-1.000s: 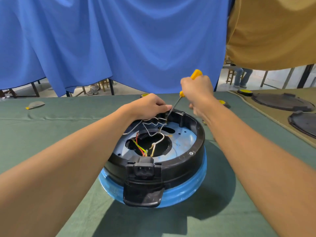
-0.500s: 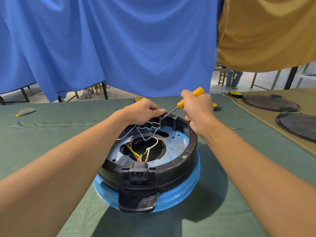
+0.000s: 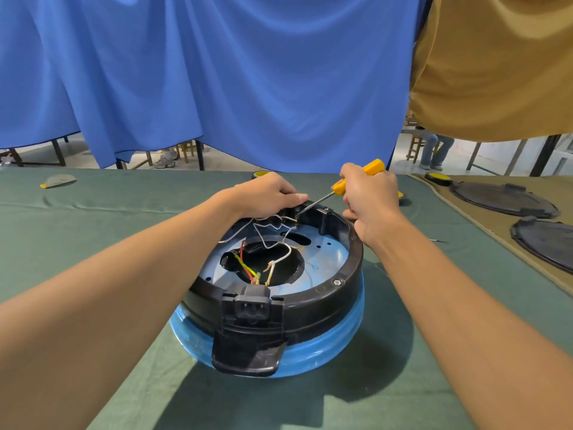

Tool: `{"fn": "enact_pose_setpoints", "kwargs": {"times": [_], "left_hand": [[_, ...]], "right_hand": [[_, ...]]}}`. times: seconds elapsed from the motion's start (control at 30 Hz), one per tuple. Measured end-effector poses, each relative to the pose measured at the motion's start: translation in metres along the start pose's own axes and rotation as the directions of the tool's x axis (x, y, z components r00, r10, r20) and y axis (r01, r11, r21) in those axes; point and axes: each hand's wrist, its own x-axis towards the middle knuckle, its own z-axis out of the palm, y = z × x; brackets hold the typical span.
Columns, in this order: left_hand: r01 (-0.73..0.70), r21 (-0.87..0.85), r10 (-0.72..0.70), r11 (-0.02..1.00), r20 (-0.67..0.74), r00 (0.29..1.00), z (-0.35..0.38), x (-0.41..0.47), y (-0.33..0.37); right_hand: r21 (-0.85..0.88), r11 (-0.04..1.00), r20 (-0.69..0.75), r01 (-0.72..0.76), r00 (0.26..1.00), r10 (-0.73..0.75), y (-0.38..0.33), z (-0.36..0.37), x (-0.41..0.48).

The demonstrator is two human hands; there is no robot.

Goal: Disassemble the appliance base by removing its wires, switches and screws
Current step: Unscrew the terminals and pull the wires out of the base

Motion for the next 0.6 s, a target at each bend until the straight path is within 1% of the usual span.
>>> {"fn": "enact_pose_setpoints", "kwargs": {"times": [0.1, 0.23, 0.4, 0.47, 0.53, 0.6], "left_hand": [[0.005, -0.002, -0.005, 1.000, 0.006, 1.000, 0.000, -0.001, 0.000], [0.003, 0.006, -0.003, 1.000, 0.008, 1.000, -0.001, 0.000, 0.001], [-0.003, 0.007, 0.003, 1.000, 0.016, 1.000, -0.001, 0.000, 0.000], [-0.005, 0.016, 0.004, 1.000, 0.013, 1.000, 0.000, 0.000, 0.000], [-0.006, 0.017, 0.005, 1.000, 0.011, 1.000, 0.000, 0.001, 0.000], [-0.008, 0.011, 0.008, 1.000, 0.012, 1.000, -0.001, 0.001, 0.000]], "right_hand": [[-0.029, 1.000, 0.013, 0.007, 1.000, -0.007, -0.006, 0.004, 0.005], [-0.117, 0.992, 0.025, 0.037, 0.999, -0.034, -0.018, 0.015, 0.018], [-0.160, 0.982, 0.061, -0.098, 0.992, 0.109, -0.020, 0.021, 0.029], [-0.178, 0.975, 0.082, -0.130, 0.986, 0.146, -0.017, 0.022, 0.030], [-0.195, 0.973, 0.093, -0.127, 0.985, 0.147, -0.015, 0.022, 0.028], [-0.179, 0.979, 0.085, -0.102, 0.989, 0.118, -0.013, 0.022, 0.026]]}}
